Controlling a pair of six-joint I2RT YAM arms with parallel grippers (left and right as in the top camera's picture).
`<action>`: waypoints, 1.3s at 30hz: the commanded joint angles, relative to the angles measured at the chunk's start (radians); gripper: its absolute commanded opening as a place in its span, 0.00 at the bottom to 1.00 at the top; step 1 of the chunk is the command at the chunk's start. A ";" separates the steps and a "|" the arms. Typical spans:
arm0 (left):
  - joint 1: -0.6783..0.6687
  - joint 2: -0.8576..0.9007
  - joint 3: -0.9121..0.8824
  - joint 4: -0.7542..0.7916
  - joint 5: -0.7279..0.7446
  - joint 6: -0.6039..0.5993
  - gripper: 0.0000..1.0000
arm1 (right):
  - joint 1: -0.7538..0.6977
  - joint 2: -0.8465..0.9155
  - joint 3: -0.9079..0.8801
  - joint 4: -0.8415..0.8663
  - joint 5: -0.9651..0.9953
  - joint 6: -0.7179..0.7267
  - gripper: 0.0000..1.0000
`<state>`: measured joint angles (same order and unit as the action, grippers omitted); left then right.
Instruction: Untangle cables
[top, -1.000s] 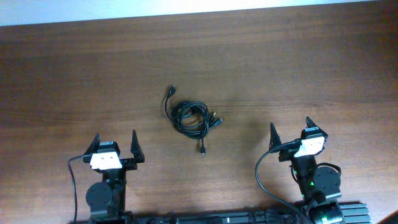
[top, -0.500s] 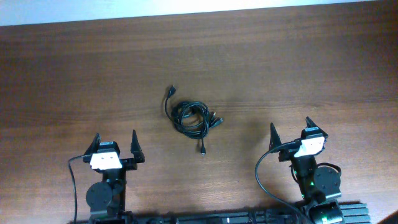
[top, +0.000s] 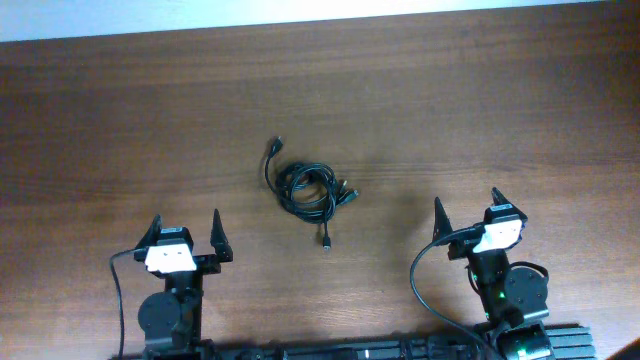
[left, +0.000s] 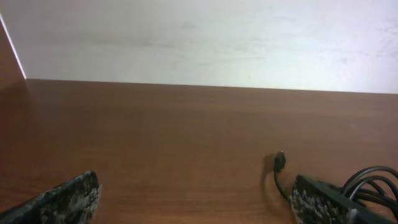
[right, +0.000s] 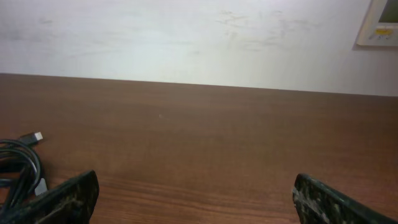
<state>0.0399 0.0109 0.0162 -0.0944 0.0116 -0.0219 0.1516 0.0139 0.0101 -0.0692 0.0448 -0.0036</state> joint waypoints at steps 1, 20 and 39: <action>0.004 0.002 0.062 -0.054 0.019 0.023 0.99 | 0.005 -0.010 -0.005 -0.008 0.016 0.004 0.99; 0.002 0.517 0.586 -0.311 0.124 0.038 0.99 | 0.005 -0.010 -0.005 -0.008 0.016 0.004 0.99; -0.204 1.125 1.102 -0.764 0.005 0.038 0.99 | 0.005 -0.010 -0.005 -0.008 0.016 0.004 0.99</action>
<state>-0.1207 1.0550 1.0588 -0.8307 0.0727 0.0048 0.1516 0.0128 0.0101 -0.0704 0.0448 -0.0029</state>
